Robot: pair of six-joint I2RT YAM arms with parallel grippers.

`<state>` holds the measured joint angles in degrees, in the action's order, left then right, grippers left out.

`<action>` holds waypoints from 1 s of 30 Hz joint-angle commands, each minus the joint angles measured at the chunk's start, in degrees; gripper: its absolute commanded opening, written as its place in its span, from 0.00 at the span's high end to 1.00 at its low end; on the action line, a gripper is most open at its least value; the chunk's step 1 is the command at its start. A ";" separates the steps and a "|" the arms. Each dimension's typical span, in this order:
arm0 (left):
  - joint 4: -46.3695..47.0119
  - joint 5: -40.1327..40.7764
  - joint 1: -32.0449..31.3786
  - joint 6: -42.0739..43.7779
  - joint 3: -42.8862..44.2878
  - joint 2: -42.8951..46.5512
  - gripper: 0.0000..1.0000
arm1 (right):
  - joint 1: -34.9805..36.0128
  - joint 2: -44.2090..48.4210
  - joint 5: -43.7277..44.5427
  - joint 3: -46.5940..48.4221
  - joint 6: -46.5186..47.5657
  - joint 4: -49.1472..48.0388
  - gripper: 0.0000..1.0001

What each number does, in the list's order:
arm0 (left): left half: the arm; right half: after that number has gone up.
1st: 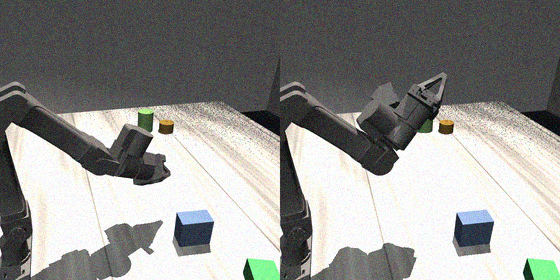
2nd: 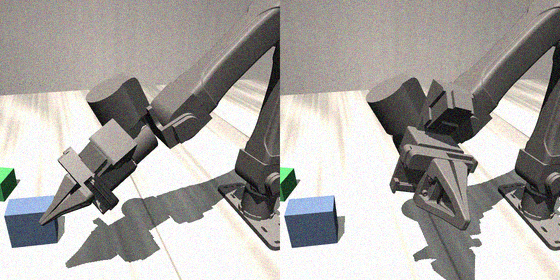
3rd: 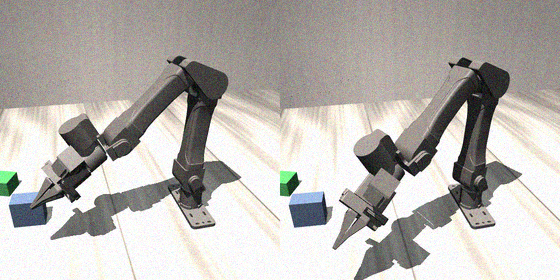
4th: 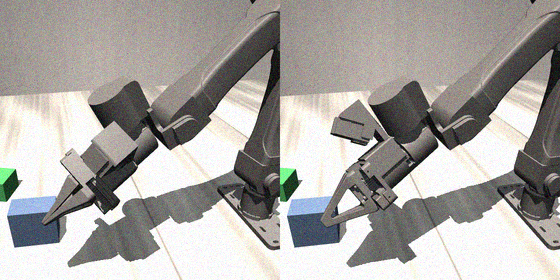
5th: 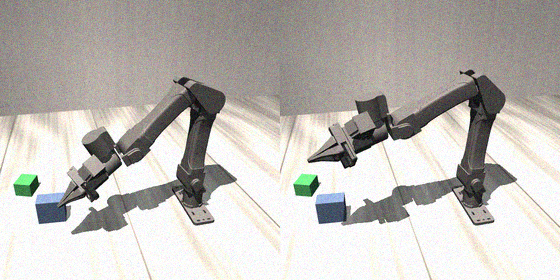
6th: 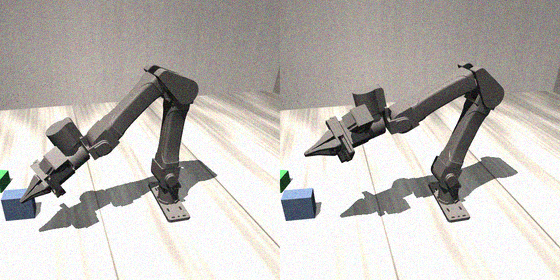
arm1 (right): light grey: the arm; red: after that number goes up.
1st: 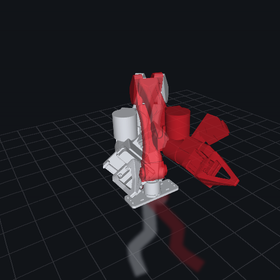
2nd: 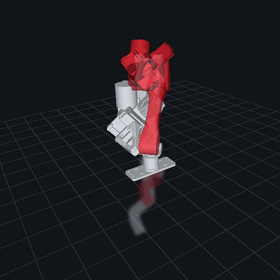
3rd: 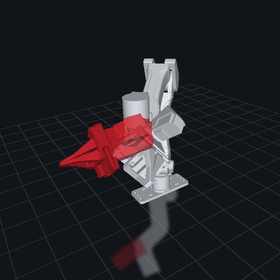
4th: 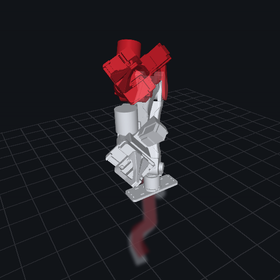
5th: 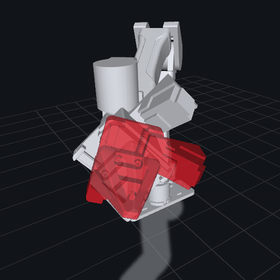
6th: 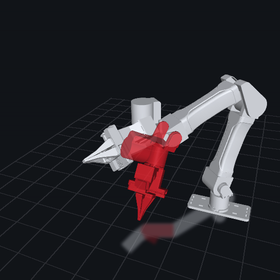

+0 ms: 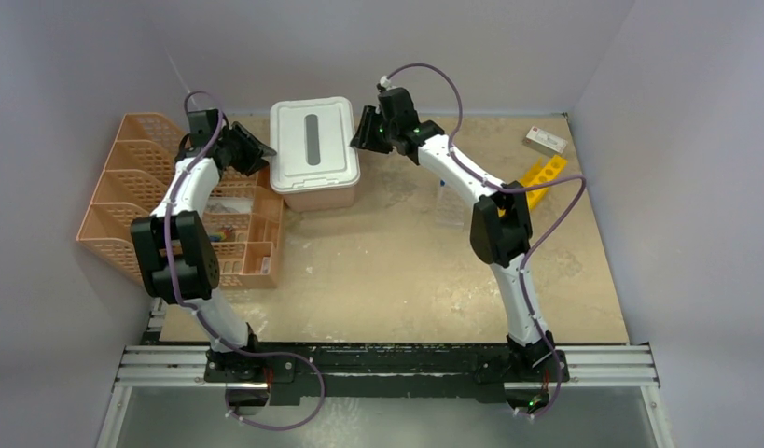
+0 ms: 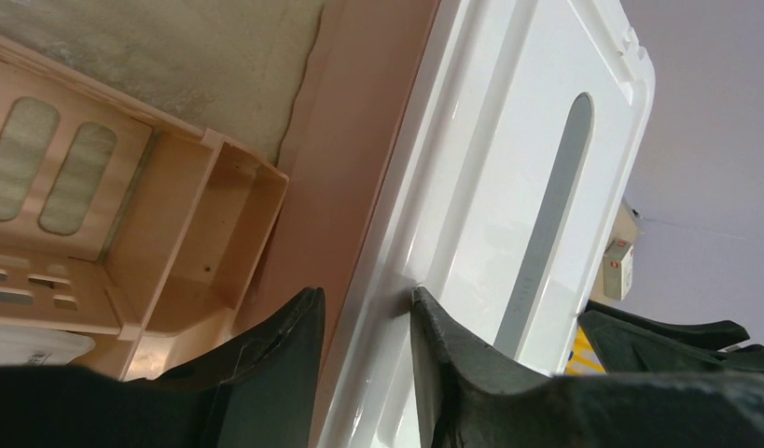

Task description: Organize the chemistry lab equipment

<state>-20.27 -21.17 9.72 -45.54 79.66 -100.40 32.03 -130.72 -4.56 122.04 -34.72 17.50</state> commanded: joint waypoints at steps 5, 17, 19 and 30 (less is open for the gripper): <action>-0.34 5.23 -0.30 1.57 4.79 -3.34 0.61 | -0.89 -3.08 0.25 2.25 0.91 2.71 0.56; -11.47 13.07 -2.54 6.37 14.26 -5.24 0.59 | -1.02 -2.49 0.91 14.36 5.46 9.77 0.53; -14.54 14.42 -3.67 8.97 19.79 -4.83 0.57 | -1.15 -0.02 -1.86 15.01 6.91 9.04 0.50; -14.25 16.00 -7.07 13.93 16.83 13.81 0.31 | -1.16 28.37 3.79 -12.95 13.98 5.57 0.40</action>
<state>-35.70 -6.79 3.38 -34.24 100.82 -97.76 31.05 -117.21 -5.21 120.79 -24.99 24.95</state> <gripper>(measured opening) 0.647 0.588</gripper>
